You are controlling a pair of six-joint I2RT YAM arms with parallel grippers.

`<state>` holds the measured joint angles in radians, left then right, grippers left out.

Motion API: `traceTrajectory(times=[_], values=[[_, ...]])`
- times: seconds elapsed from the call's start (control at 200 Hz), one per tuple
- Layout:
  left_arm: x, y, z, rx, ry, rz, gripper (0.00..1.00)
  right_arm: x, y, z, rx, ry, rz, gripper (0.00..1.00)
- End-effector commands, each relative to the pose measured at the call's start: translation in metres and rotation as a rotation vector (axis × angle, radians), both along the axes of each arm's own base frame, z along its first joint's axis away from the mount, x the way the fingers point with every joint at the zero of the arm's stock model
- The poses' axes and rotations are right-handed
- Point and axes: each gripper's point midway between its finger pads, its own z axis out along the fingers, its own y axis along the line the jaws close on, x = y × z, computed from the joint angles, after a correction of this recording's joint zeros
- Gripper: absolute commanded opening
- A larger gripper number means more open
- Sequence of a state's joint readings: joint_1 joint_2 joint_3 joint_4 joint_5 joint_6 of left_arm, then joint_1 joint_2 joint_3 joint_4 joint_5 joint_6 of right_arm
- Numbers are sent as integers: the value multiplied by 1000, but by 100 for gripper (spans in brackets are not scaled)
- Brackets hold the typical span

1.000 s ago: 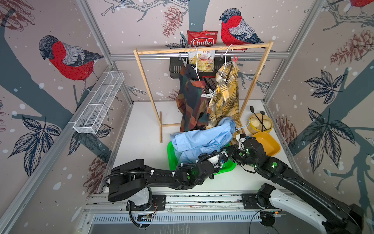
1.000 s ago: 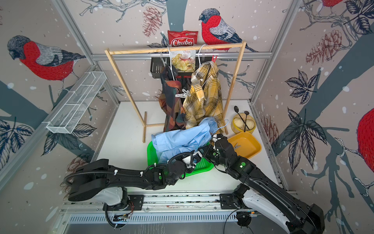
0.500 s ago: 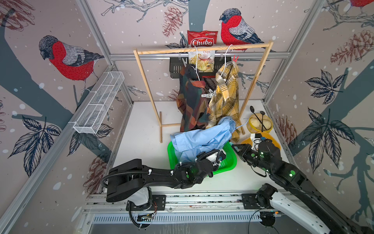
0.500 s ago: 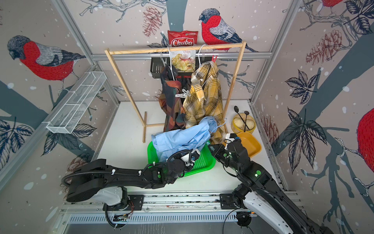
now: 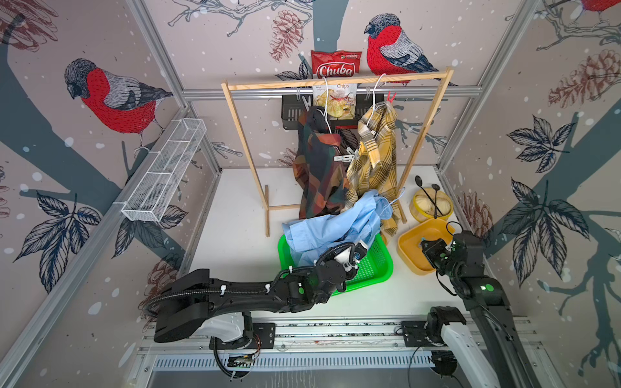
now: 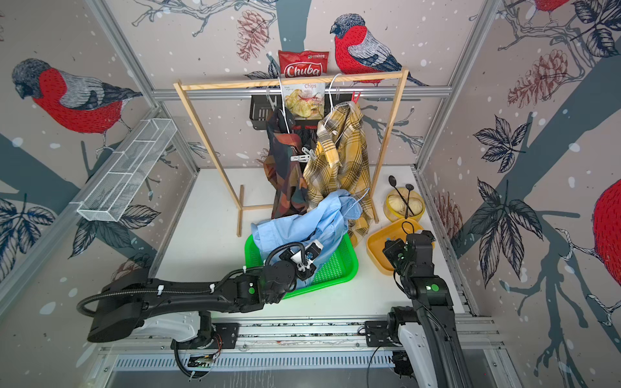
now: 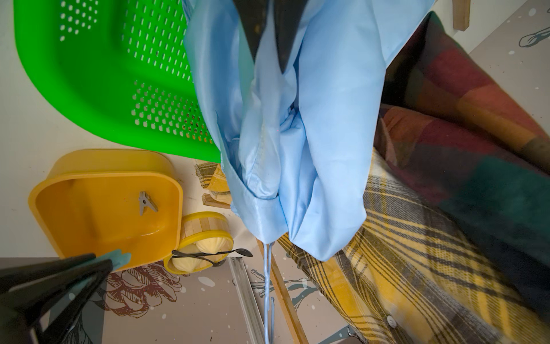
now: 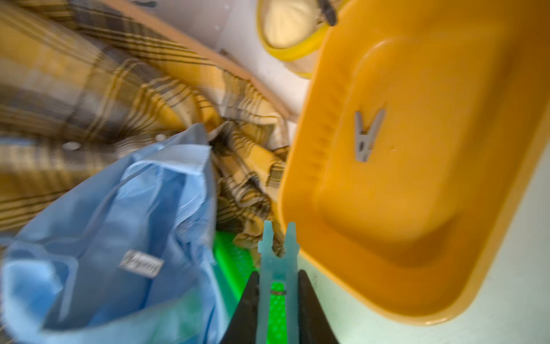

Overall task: Remove the clothespins securing long-sleeve shirts to the hanger
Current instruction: Place the clamp in the storage box.

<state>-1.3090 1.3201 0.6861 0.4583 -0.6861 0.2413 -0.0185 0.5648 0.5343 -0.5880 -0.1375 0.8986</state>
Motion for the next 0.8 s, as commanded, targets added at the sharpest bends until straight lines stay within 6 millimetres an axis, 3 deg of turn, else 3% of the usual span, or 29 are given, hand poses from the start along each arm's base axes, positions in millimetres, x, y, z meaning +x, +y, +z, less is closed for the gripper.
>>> traceTrajectory(times=[0.0,0.1,0.225,0.465,0.595,0.68,0.795], values=[[1,5,13,-62,14,17,0,14,-12,-18,22,-26,14,4],[-2,10,26,-96,14,10,0,21,-37,-33,2,-16,-55,5],[-6,10,32,-110,13,-4,0,33,-51,-41,-9,-7,-81,11],[-14,6,35,-100,15,-33,0,47,-55,-54,13,53,-74,54],[-16,9,43,-128,14,-35,0,50,-54,-44,-25,28,-58,74],[-17,12,49,-144,16,-36,0,53,-47,-35,-55,13,-20,78],[-19,19,60,-174,19,-38,0,60,-19,-8,-127,-53,75,81]])
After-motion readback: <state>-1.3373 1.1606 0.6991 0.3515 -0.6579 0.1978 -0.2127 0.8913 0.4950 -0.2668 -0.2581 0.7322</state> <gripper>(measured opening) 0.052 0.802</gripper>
